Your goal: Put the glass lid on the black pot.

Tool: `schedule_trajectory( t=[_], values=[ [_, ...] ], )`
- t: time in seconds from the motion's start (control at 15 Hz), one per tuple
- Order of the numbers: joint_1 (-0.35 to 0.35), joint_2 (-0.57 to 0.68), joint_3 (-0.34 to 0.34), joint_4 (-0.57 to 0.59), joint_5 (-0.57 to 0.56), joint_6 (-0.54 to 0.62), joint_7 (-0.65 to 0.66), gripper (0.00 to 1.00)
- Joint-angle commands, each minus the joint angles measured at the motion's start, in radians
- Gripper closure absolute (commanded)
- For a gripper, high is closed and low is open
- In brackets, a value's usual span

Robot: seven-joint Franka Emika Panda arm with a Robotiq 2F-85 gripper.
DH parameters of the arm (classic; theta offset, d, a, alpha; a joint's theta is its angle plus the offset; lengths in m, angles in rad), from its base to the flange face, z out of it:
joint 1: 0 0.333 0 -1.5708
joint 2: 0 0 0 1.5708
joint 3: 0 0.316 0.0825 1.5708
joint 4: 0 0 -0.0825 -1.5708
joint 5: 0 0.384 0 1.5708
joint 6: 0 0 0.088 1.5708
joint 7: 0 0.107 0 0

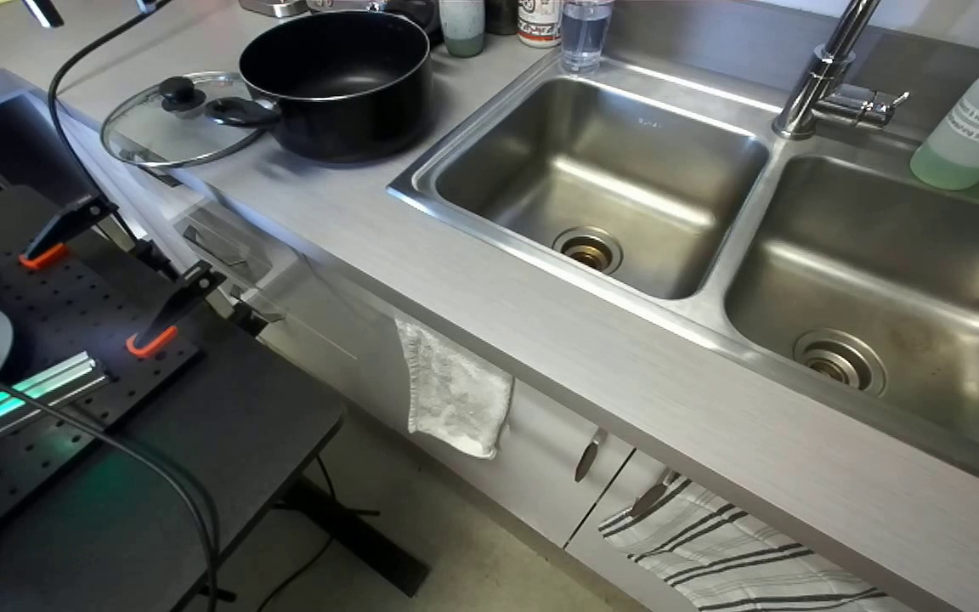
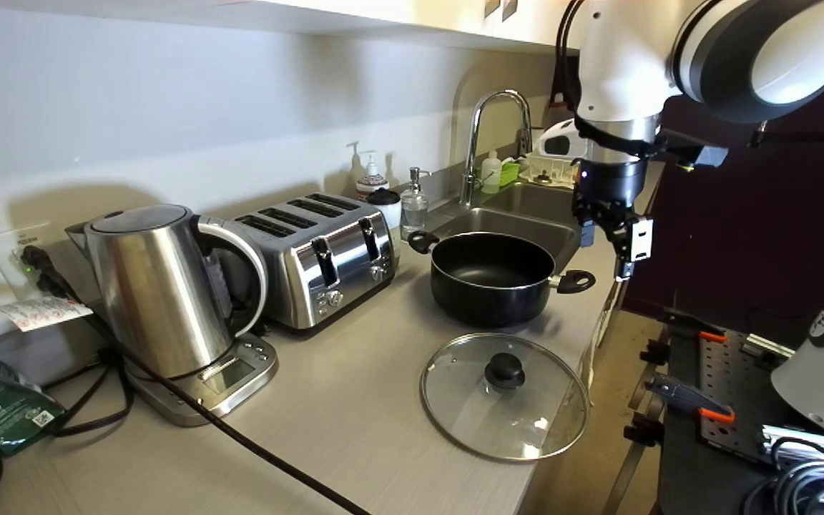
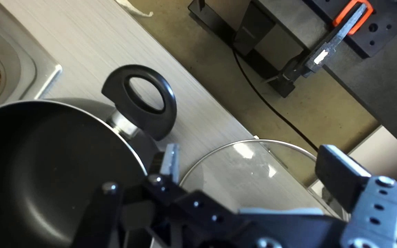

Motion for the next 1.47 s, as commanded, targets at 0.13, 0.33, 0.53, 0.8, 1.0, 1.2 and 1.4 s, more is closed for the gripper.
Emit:
schedule_trajectory(
  t=[0.13, 0.33, 0.53, 0.8, 1.0, 1.2, 1.4],
  values=[
    [0.022, 0.181, 0.046, 0.051, -0.007, 0.075, -0.085, 0.00],
    [0.019, 0.278, 0.076, 0.091, -0.030, 0.118, -0.104, 0.00],
    [0.016, 0.369, 0.102, 0.139, -0.058, 0.156, -0.126, 0.00],
    [0.017, 0.478, 0.132, 0.200, -0.133, 0.200, -0.105, 0.00],
    [0.020, 0.556, 0.139, 0.248, -0.204, 0.240, -0.092, 0.00],
    [0.024, 0.612, 0.141, 0.286, -0.250, 0.256, -0.092, 0.00],
    [0.020, 0.661, 0.146, 0.316, -0.260, 0.284, -0.113, 0.00]
  ],
)
